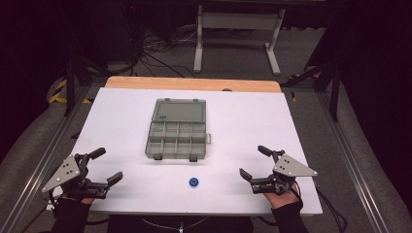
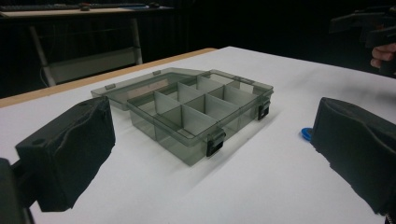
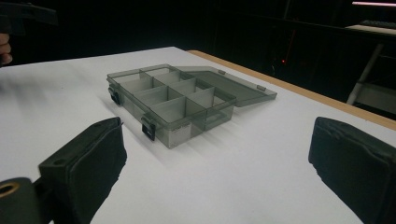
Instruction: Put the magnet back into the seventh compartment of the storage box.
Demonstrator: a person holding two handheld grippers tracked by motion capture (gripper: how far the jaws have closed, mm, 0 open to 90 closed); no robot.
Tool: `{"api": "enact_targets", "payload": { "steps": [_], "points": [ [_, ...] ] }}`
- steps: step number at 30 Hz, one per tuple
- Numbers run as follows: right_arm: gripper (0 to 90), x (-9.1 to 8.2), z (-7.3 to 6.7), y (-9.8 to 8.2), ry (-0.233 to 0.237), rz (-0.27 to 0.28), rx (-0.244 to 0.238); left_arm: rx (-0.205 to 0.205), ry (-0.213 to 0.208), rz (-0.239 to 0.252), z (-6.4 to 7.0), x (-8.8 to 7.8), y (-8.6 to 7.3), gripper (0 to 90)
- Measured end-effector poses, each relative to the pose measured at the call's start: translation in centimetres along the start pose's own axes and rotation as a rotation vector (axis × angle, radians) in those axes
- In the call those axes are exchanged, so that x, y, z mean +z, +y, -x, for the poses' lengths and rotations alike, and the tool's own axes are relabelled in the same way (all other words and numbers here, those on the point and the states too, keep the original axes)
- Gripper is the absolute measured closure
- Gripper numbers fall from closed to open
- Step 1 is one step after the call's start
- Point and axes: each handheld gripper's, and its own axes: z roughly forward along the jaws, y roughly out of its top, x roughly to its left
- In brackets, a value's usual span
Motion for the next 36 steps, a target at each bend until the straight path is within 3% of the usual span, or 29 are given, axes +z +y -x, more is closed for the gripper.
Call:
{"api": "enact_targets", "payload": {
  "steps": [6, 7, 11, 22, 36],
  "points": [
    [4.4, 0.2, -0.1, 0.1, 0.007, -0.002, -0.001, -0.006, 0.014, 0.006, -0.1, -0.1, 0.0, 0.5],
    [4.4, 0.2, -0.1, 0.1, 0.008, -0.003, -0.001, 0.024, 0.021, -0.004, 0.0, -0.1, 0.1, 0.5],
    [4.4, 0.2, -0.1, 0.2, 0.009, -0.001, -0.004, 0.074, 0.027, -0.031, 0.4, 0.0, 0.3, 0.8],
    [4.3, 0.3, -0.3, 0.5, 0.017, 0.001, -0.010, 0.082, 0.040, -0.021, 0.3, -0.1, 0.4, 0.8],
    [4.2, 3.4, -1.7, 2.9, 0.120, -0.005, -0.015, 0.076, 0.038, -0.033, 0.3, 0.0, 0.3, 1.3]
  ]
}}
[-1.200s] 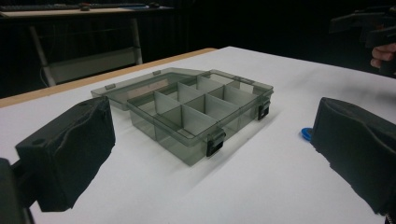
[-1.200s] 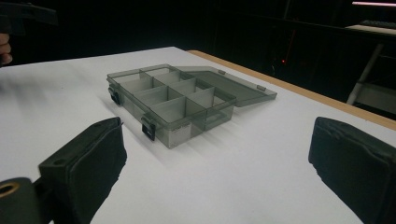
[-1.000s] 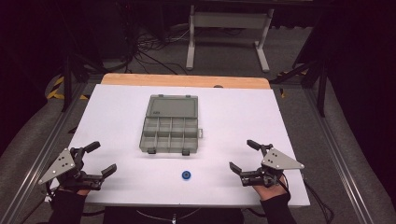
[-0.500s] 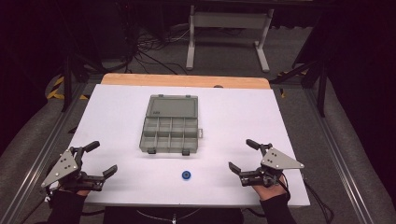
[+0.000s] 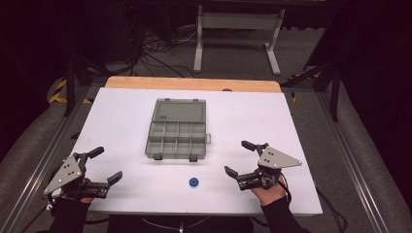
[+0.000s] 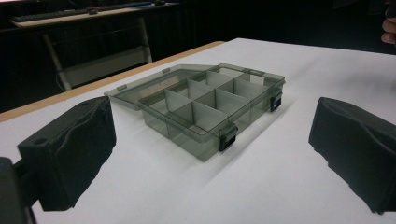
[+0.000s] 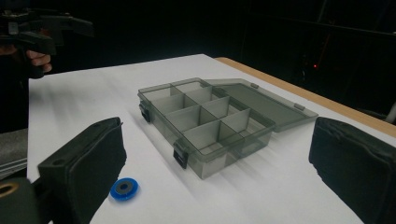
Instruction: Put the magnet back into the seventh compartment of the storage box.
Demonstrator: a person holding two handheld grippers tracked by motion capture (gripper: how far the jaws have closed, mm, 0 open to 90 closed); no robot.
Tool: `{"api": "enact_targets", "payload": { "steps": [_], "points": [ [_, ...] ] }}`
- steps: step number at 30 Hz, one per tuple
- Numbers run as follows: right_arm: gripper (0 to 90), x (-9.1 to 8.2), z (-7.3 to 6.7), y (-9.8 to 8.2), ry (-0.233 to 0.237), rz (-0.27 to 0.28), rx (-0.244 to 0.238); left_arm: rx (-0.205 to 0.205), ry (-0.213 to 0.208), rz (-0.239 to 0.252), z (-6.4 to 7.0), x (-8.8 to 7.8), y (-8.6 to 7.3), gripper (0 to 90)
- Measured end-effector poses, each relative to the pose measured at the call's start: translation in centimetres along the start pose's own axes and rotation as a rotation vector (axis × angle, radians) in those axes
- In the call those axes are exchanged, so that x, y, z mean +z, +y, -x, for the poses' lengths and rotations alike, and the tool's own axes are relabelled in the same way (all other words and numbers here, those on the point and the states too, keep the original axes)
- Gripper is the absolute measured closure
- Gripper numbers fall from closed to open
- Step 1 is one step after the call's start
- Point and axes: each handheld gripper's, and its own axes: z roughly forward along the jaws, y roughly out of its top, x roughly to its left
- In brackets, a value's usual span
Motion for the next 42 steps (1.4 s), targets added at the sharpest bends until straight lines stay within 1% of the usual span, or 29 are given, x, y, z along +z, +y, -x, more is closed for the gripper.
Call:
{"api": "enact_targets", "payload": {
  "steps": [4, 6, 11, 12, 15, 18, 19, 21, 24, 25, 26, 28, 29, 30, 31, 33, 35, 36, 42],
  "points": [
    [4.2, 0.8, -0.2, 0.8, 0.025, 0.000, -0.016, 0.004, -0.006, -0.006, -0.1, 0.1, 0.0, 1.3],
    [4.2, 1.3, -0.1, 1.2, 0.035, 0.002, -0.025, -0.003, -0.005, -0.003, -0.1, 0.2, -0.1, 1.3],
    [3.9, 2.5, -0.2, 2.0, 0.076, -0.001, -0.022, 0.003, -0.005, -0.006, 0.0, 0.1, 0.0, 1.3],
    [4.1, 2.8, -0.4, 2.2, 0.090, -0.007, -0.027, 0.005, -0.002, -0.002, 0.0, 0.2, 0.0, 1.3],
    [4.7, 3.3, -0.8, 2.5, 0.105, -0.012, -0.053, 0.005, -0.001, 0.002, 0.0, 0.3, 0.0, 1.4],
    [4.7, 3.6, -1.0, 2.7, 0.113, -0.013, -0.051, 0.008, -0.008, -0.010, 0.0, 0.2, 0.0, 1.7],
    [4.6, 3.7, -0.9, 2.7, 0.118, -0.015, -0.049, 0.007, -0.006, -0.005, 0.0, 0.3, 0.0, 1.7],
    [4.6, 3.9, -0.8, 2.9, 0.124, -0.023, -0.034, 0.008, -0.003, -0.007, 0.0, 0.2, 0.0, 1.7],
    [5.0, 4.3, -0.7, 3.4, 0.138, -0.076, -0.028, 0.002, 0.005, -0.002, 0.0, 0.2, 0.0, 1.7],
    [5.0, 4.4, -0.7, 3.6, 0.157, -0.104, -0.026, 0.003, 0.005, -0.003, 0.0, 0.2, 0.0, 1.7],
    [5.2, 4.6, -0.7, 3.8, 0.172, -0.127, -0.029, 0.005, 0.003, -0.003, 0.0, 0.2, 0.0, 1.7],
    [6.2, 4.9, -0.9, 4.1, 0.182, -0.182, -0.045, 0.014, -0.001, -0.009, 0.1, 0.2, 0.0, 1.8],
    [6.2, 4.9, -0.9, 4.1, 0.182, -0.182, -0.045, 0.014, -0.001, -0.009, 0.1, 0.2, 0.0, 1.7],
    [6.9, 5.1, -1.1, 4.3, 0.188, -0.222, -0.060, 0.015, -0.002, -0.007, 0.1, 0.2, 0.1, 1.7],
    [8.0, 5.3, -1.2, 4.5, 0.204, -0.262, -0.071, 0.009, -0.002, -0.008, 0.2, 0.2, 0.0, 1.7],
    [8.2, 5.6, -1.4, 4.7, 0.216, -0.325, -0.087, 0.010, -0.003, -0.014, 0.2, 0.2, 0.0, 1.7],
    [8.5, 5.7, -1.6, 4.9, 0.215, -0.350, -0.102, 0.018, -0.006, -0.021, 0.2, 0.2, 0.1, 1.7],
    [8.5, 5.7, -1.7, 5.0, 0.218, -0.366, -0.107, 0.012, -0.005, -0.019, 0.2, 0.2, 0.1, 1.7],
    [8.5, 6.1, -2.2, 5.7, 0.222, -0.462, -0.136, 0.012, -0.008, -0.016, 0.2, 0.3, 0.1, 1.7]
  ]
}}
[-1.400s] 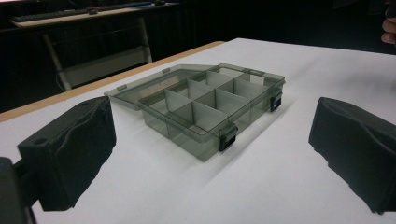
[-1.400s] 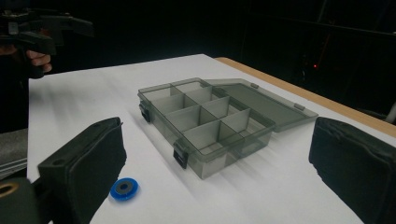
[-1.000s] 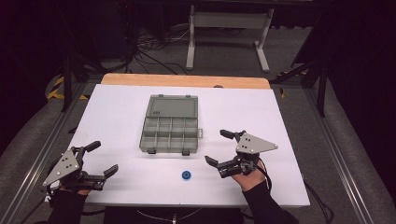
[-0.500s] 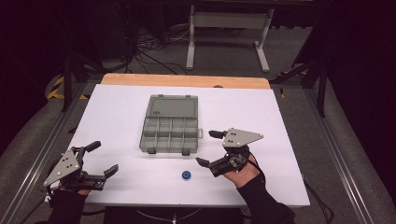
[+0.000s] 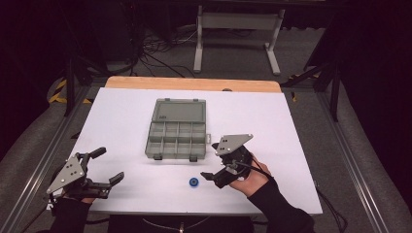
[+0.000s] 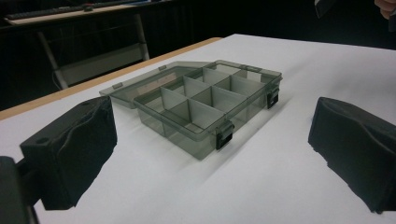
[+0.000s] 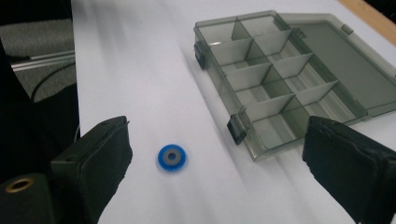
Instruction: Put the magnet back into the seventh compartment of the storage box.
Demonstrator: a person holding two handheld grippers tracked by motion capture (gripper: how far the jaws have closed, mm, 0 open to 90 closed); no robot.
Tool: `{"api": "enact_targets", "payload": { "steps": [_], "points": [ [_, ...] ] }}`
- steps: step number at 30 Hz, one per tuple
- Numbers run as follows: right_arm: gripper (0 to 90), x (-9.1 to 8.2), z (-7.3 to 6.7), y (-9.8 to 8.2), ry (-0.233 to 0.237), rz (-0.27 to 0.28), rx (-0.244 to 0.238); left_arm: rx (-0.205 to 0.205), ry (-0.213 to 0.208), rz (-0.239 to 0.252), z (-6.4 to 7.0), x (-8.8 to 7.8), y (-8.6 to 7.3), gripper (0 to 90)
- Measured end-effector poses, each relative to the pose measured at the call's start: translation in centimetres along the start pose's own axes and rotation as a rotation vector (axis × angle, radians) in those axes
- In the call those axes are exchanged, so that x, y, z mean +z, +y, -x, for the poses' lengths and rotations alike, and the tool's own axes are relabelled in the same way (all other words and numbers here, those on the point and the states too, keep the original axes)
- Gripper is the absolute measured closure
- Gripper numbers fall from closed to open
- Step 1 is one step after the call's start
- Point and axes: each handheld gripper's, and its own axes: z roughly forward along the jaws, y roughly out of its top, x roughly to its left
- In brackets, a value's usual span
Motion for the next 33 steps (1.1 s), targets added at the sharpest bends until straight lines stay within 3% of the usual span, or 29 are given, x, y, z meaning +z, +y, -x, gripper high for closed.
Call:
{"api": "enact_targets", "payload": {
  "steps": [4, 18, 33],
  "points": [
    [8.3, 0.4, -0.2, 0.5, 0.013, -0.095, 0.006, -0.005, -0.001, 0.003, 0.0, 0.0, 0.0, 1.8],
    [9.6, 1.6, -0.8, 1.4, 0.031, -0.270, -0.026, -0.002, -0.002, 0.006, 0.0, -0.1, 0.0, 1.7],
    [11.1, 2.9, -0.9, 1.0, 0.064, -0.248, -0.011, -0.009, -0.001, 0.008, 0.0, -0.1, 0.1, 1.7]
  ]
}}
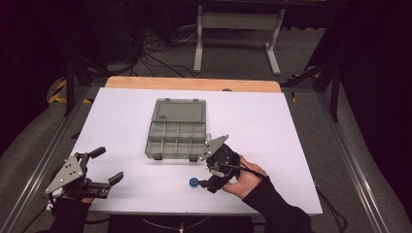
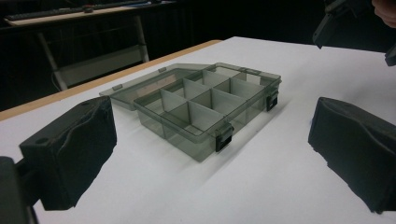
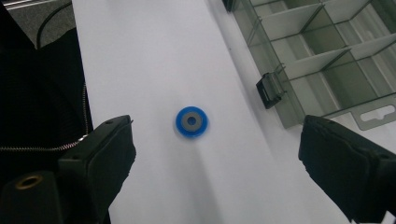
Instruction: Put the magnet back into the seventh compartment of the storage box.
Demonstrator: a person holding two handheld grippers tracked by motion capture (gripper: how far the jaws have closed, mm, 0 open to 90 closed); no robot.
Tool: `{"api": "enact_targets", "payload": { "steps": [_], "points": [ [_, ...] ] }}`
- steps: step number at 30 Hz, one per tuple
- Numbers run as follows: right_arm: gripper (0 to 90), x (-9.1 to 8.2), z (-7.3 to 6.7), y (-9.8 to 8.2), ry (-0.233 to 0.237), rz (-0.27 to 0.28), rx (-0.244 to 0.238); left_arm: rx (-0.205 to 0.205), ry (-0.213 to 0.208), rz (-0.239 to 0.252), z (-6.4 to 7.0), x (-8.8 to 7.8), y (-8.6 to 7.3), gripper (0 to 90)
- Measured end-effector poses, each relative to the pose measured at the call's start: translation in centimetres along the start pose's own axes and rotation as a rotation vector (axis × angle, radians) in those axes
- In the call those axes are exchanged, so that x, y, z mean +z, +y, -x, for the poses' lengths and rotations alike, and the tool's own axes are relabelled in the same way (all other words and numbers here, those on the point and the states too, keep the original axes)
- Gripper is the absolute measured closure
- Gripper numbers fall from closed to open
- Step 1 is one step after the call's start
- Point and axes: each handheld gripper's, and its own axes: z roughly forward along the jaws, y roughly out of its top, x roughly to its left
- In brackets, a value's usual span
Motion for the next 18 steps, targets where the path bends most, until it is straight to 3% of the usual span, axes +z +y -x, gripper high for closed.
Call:
{"api": "enact_targets", "payload": {
  "steps": [18],
  "points": [
    [11.3, 2.9, -0.2, -0.4, 0.065, -0.024, 0.012, -0.001, -0.002, 0.000, 0.0, 0.0, 0.0, 1.6]
  ]
}}
